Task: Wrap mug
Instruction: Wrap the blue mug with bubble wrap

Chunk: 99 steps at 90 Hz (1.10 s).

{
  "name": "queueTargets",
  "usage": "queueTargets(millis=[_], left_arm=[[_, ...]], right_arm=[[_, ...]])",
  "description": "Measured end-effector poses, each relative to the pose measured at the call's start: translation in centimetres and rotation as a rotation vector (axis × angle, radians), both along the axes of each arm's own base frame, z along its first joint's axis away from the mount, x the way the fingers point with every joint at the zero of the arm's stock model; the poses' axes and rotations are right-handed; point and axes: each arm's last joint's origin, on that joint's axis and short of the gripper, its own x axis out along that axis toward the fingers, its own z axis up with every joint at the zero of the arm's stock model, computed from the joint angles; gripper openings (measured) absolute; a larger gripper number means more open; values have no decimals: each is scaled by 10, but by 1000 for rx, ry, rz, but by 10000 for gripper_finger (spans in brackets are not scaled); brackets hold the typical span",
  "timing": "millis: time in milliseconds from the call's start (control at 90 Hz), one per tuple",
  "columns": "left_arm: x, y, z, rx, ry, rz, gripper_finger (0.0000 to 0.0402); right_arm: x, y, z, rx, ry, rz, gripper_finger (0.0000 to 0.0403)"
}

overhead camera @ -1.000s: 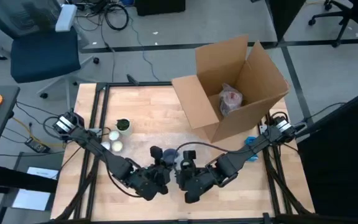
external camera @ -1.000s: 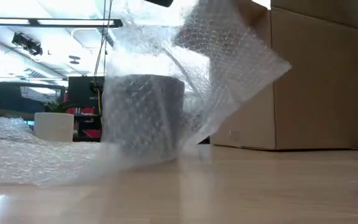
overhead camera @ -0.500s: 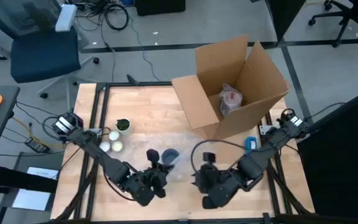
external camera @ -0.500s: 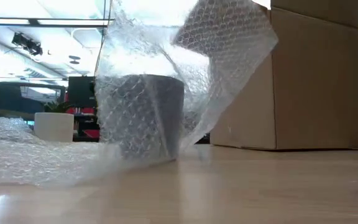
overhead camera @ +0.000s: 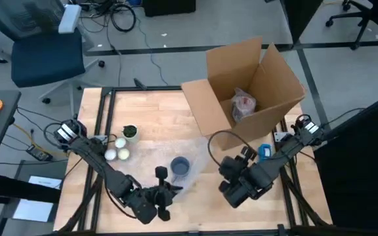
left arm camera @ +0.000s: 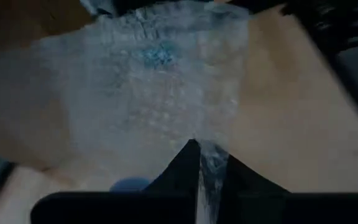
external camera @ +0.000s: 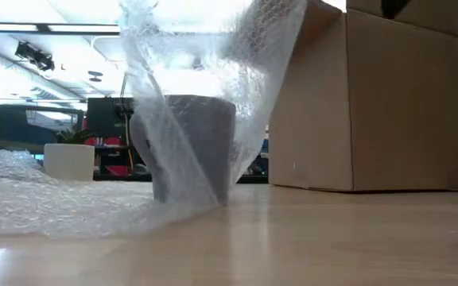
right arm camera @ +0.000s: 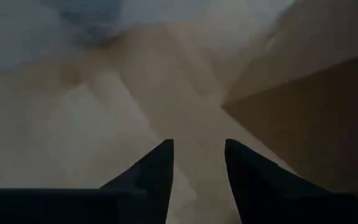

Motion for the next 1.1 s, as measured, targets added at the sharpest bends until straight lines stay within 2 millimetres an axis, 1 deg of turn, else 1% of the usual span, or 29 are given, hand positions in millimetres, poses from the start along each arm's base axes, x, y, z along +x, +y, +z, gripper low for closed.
queueTargets(millis=[144, 256, 389, 556, 622, 689, 867, 1100], left_arm=[[5, -3, -4, 12, -11, -26, 0], [6, -4, -7, 11, 4, -45, 0], [7, -6, -9, 17, 36, -110, 0], [3, -9, -10, 40, 59, -155, 0], [2, -10, -9, 33, 65, -172, 0], [0, -10, -4, 24, 56, -176, 0], [0, -15, 8, -4, 20, -186, 0], [-4, -17, 6, 17, 48, -195, 0]], right_arm=[[16, -20, 0, -48, -9, -1, 119], [33, -30, 0, -48, -35, 60, 119], [50, -33, 3, -49, -110, 158, 119], [62, -27, 7, -15, -189, 272, 119], [64, -22, 9, -11, -211, 316, 119], [64, -18, 10, -11, -226, 343, 118], [60, -10, 10, -10, -222, 372, 118], [58, -6, 9, 31, -223, 362, 118]])
